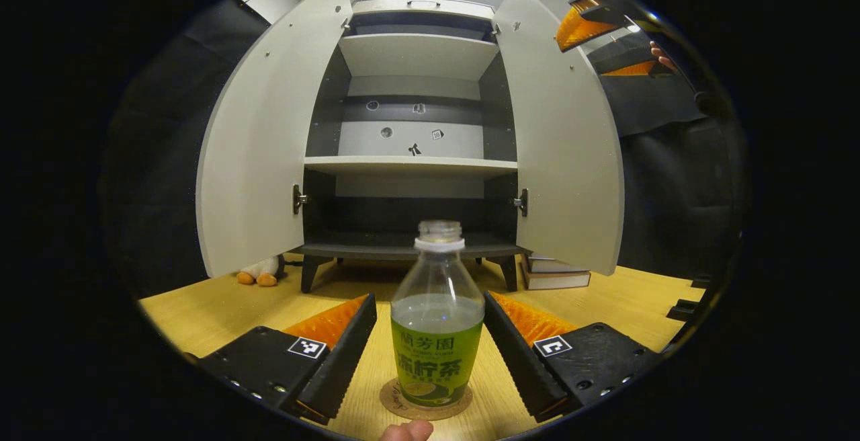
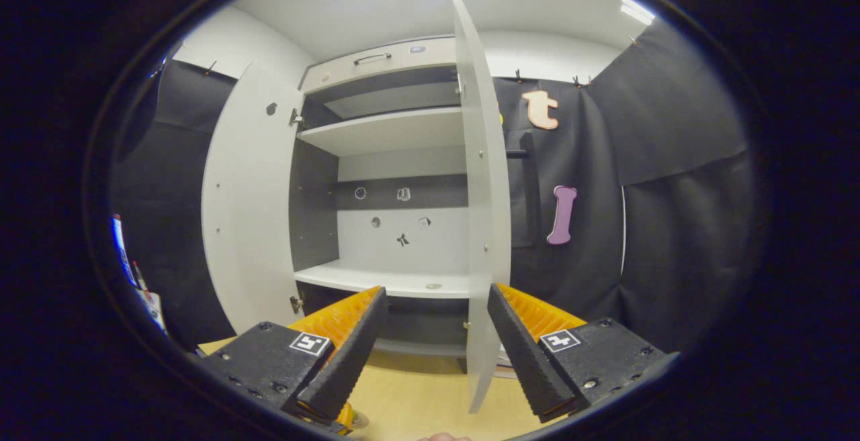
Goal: Grasp the bottle in the cabinet with the left hand and place it on the coaster, then close the right door with the right hand and the left door with the left hand.
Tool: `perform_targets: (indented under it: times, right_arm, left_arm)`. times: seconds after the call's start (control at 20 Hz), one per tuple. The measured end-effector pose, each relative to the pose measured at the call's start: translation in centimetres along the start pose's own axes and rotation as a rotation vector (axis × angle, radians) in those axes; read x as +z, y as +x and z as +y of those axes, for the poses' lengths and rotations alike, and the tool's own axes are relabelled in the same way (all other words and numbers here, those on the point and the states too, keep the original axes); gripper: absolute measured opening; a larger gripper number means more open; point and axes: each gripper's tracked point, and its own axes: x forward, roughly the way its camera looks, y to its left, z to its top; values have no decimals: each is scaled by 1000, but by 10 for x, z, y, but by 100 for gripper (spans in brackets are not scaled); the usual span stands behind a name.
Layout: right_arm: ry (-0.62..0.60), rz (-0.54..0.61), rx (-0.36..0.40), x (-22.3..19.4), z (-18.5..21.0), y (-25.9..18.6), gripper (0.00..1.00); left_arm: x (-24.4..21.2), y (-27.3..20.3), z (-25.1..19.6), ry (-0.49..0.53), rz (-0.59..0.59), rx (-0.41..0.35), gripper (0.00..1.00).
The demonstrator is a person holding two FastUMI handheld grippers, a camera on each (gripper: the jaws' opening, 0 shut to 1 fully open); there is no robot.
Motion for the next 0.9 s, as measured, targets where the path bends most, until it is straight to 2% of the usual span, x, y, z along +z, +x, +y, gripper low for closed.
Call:
perform_targets:
  times: [0.2,0.5,0.7,0.85,0.9]
  right_arm:
    - [-13,-6,-21,-4,-4,-3,99]
    - [-12,4,-38,-36,-15,-19,99]
    - [53,54,-39,-70,-21,-27,99]
    - [80,42,-65,-48,-44,-27,99]
    - [80,24,-75,-30,-57,-25,94]
  left_arm:
    - [54,-8,12,0,-28,7,96]
    - [123,-11,4,-57,-14,-78,96]
    - [147,-8,2,-72,-1,-77,95]
    - [158,-6,6,-57,8,-66,95]
    - [162,-7,11,-44,2,-57,95]
